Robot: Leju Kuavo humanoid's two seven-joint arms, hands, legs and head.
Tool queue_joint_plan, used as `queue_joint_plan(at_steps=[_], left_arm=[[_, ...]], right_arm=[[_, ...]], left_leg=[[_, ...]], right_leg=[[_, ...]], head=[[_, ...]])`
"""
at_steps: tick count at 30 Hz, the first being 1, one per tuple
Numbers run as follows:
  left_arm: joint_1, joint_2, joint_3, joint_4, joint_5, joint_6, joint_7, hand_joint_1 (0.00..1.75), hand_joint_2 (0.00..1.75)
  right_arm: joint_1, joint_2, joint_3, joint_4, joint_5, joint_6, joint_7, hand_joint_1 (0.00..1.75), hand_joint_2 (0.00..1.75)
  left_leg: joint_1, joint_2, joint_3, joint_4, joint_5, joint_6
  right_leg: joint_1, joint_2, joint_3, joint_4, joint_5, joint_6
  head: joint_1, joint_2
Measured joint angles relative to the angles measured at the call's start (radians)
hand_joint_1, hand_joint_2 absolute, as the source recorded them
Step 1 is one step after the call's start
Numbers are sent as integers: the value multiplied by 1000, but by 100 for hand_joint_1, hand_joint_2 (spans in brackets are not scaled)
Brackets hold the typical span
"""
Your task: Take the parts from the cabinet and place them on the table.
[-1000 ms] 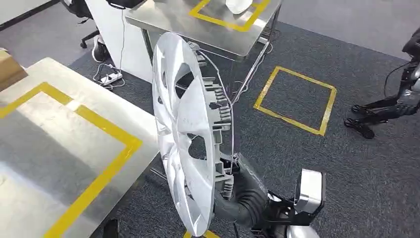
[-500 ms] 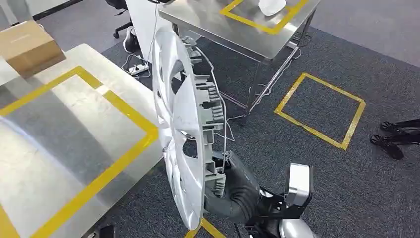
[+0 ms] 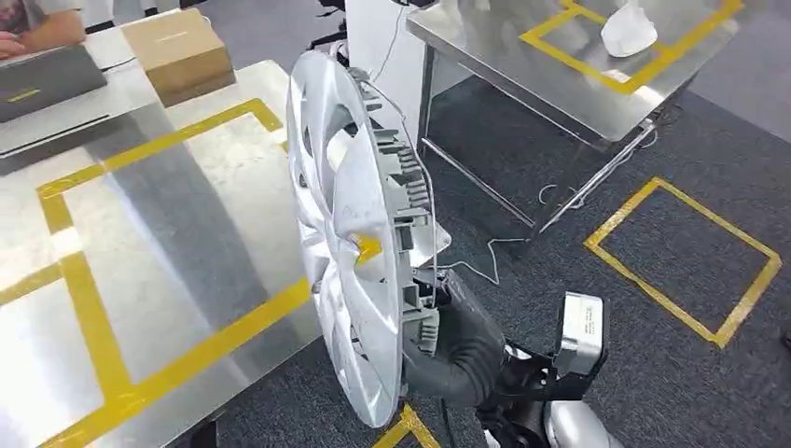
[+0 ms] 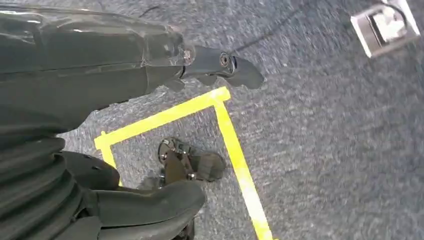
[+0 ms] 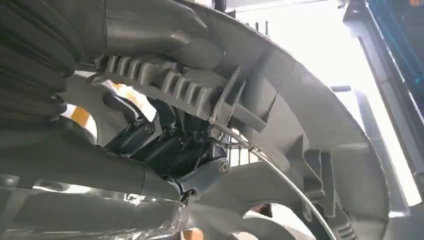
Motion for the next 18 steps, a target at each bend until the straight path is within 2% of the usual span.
queue_joint_plan(at_steps=[1, 2, 4, 5, 6, 7, 8, 9, 10, 11, 12, 13, 14, 15, 16, 17, 18], left_arm=[[-2, 0, 0, 0, 10, 0, -2, 0, 175], [0, -1, 1, 0, 17, 0, -8, 0, 175], [4, 0, 2, 2, 26, 0, -20, 0, 175], [4, 5, 2, 3, 31, 1, -22, 0, 175], [6, 10, 3, 3, 34, 2, -24, 0, 175], [6, 10, 3, 4, 42, 1, -26, 0, 175], [5, 10, 5, 4, 47, 0, -28, 0, 175], [7, 10, 6, 5, 52, -1, -28, 0, 175], [10, 10, 7, 5, 54, -1, -29, 0, 175], [16, 9, 7, 5, 56, -1, -29, 0, 175], [21, 7, 8, 5, 58, -1, -29, 0, 175], [25, 7, 8, 6, 58, -1, -28, 0, 175], [27, 7, 9, 6, 62, 2, -26, 0, 175], [26, 4, 9, 7, 64, 3, -21, 0, 175], [26, 0, 9, 7, 65, 3, -19, 0, 175], [27, 0, 10, 8, 67, 5, -17, 0, 175], [28, 1, 10, 8, 68, 6, -16, 0, 175]], right_arm=[[-2, -2, -1, -3, -6, 0, 3, 175, 175], [-7, -2, -1, -5, -11, 2, 7, 175, 175], [-18, -3, 0, -5, -16, 5, 11, 175, 175], [-21, -4, -1, -5, -18, 6, 11, 175, 175], [-23, -5, 0, -3, -19, 8, 12, 175, 175], [-27, -5, 0, -3, -26, 11, 11, 175, 175], [-30, -8, 0, -1, -33, 14, 11, 175, 175], [-31, -9, -1, 2, -42, 14, 11, 175, 175], [-31, -10, -1, 2, -44, 14, 11, 175, 175], [-31, -12, -1, 5, -48, 14, 11, 175, 175], [-31, -14, -1, 6, -50, 14, 11, 175, 175], [-30, -16, -1, 6, -50, 13, 11, 175, 175], [-29, -17, -1, 6, -50, 12, 11, 175, 175], [-27, -18, -1, 6, -50, 12, 11, 175, 175], [-24, -18, -1, 6, -50, 11, 11, 175, 175], [-18, -19, 0, 6, -49, 11, 11, 175, 175], [-16, -19, 0, 6, -48, 11, 11, 175, 175]], left_leg=[[3, -15, -5, 2, 3, -4], [9, -24, -12, 1, 7, -11], [12, -45, -19, -3, 16, -23], [5, -49, -22, -4, 16, -27], [-3, 34, -34, 15, -7, -31], [0, 75, -59, 67, -46, -36], [9, 85, -92, 144, -87, -43], [17, 86, -126, 219, -117, -50], [21, 86, -143, 253, -125, -55], [28, 87, -147, 264, -115, -62], [32, 91, -124, 224, -83, -68], [36, 104, -81, 147, -40, -74], [37, 138, -30, 57, -1, -79], [27, 198, -11, 14, -17, -83], [26, 188, -9, 10, -9, -62], [24, 175, -13, 15, -13, -46], [20, 165, -17, 17, -14, -38]], right_leg=[[0, -3, 2, -14, 8, 3], [5, -13, 3, -17, 7, 0], [9, -35, 7, -32, 5, -2], [-4, -53, 14, -55, 15, 4], [-4, -63, 21, -66, 22, 7], [-4, -73, 20, -70, 24, 5], [-5, -85, 19, -70, 25, 4], [-6, -101, 20, -68, 24, 5], [-7, -110, 20, -67, 22, 6], [-9, -125, 19, -65, 21, 9], [-12, -138, 20, -62, 17, 15], [-16, -148, 20, -57, 12, 21], [-19, -157, 20, -48, 6, 31], [-17, -165, 19, -42, 0, 39], [-9, -172, 17, -31, -7, 48], [-9, -178, 19, -33, -7, 49], [-10, -187, 21, -35, -6, 51]], head=[[-9, 0], [1, 0], [8, 0], [6, 0], [4, 0], [-10, 0], [-14, 0], [-20, 0], [-22, 0], [-25, 0], [-28, 0], [-31, 0], [-32, 0], [-37, 0], [-45, 0], [-39, 0], [-32, 0]])
